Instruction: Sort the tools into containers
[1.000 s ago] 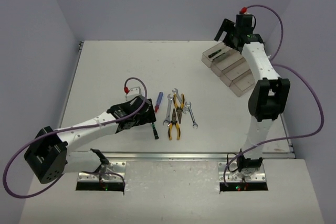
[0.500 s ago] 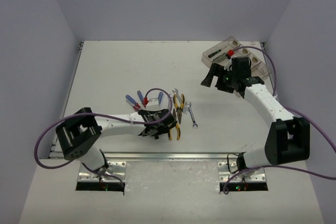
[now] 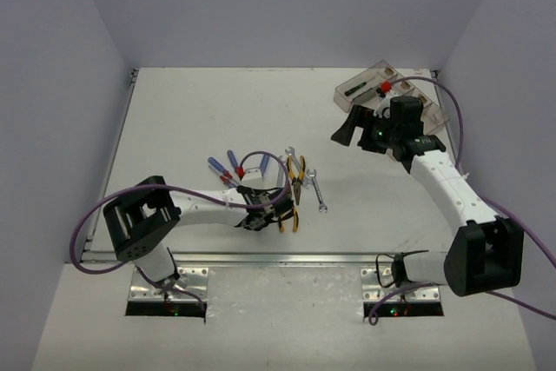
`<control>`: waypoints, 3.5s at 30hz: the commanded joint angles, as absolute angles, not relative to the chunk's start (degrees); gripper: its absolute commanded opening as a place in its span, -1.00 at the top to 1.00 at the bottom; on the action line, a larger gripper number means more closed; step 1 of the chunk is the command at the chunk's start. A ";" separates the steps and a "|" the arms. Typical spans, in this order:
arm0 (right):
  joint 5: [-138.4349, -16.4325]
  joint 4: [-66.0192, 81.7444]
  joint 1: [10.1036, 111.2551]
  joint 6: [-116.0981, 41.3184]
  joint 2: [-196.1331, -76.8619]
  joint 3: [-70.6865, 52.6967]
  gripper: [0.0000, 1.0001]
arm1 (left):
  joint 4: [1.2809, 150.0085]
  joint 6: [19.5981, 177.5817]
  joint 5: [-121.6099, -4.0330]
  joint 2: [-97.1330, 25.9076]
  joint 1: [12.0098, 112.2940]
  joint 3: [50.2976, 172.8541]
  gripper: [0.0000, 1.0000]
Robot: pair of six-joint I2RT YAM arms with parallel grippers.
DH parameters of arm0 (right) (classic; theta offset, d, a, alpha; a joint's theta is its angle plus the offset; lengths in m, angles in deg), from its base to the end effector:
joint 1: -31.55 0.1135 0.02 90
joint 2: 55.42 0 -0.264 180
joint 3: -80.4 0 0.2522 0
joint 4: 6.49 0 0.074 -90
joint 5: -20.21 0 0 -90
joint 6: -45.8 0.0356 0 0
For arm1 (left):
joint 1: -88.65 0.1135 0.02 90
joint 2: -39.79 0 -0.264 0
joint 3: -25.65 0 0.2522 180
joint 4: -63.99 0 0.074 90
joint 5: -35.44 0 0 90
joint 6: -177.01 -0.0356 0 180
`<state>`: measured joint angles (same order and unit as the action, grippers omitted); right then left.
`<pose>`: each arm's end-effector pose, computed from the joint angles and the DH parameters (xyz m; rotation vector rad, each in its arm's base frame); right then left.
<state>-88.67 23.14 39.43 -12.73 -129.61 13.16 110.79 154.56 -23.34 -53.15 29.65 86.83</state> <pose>0.2806 0.0505 0.2728 0.2772 2.2537 0.7376 0.1542 -0.2208 0.1420 -0.2629 2.5540 0.0929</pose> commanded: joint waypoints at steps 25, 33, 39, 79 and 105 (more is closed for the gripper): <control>-116.12 -6.80 45.86 7.75 -123.18 31.25 -0.91 | 84.46 123.18 -34.12 -27.21 25.55 88.52 1.00; -112.32 -10.17 49.70 12.06 -117.98 33.11 -0.78 | 80.28 119.41 -35.93 -32.69 26.03 96.39 1.00; -109.25 -9.12 49.83 12.46 -115.85 32.97 -0.26 | 78.74 118.90 -38.79 -35.09 26.25 99.32 1.00; -58.34 23.23 30.02 1.20 -192.13 -57.60 1.00 | 132.94 127.97 -1.91 -17.14 34.60 95.61 -1.00; -51.85 29.48 36.71 -17.29 -178.87 -57.11 -0.98 | 131.15 146.55 -1.47 -13.48 38.09 94.80 -1.00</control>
<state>-60.74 22.13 31.44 -9.07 -192.34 -58.65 133.36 136.09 -2.38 -14.83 37.27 93.73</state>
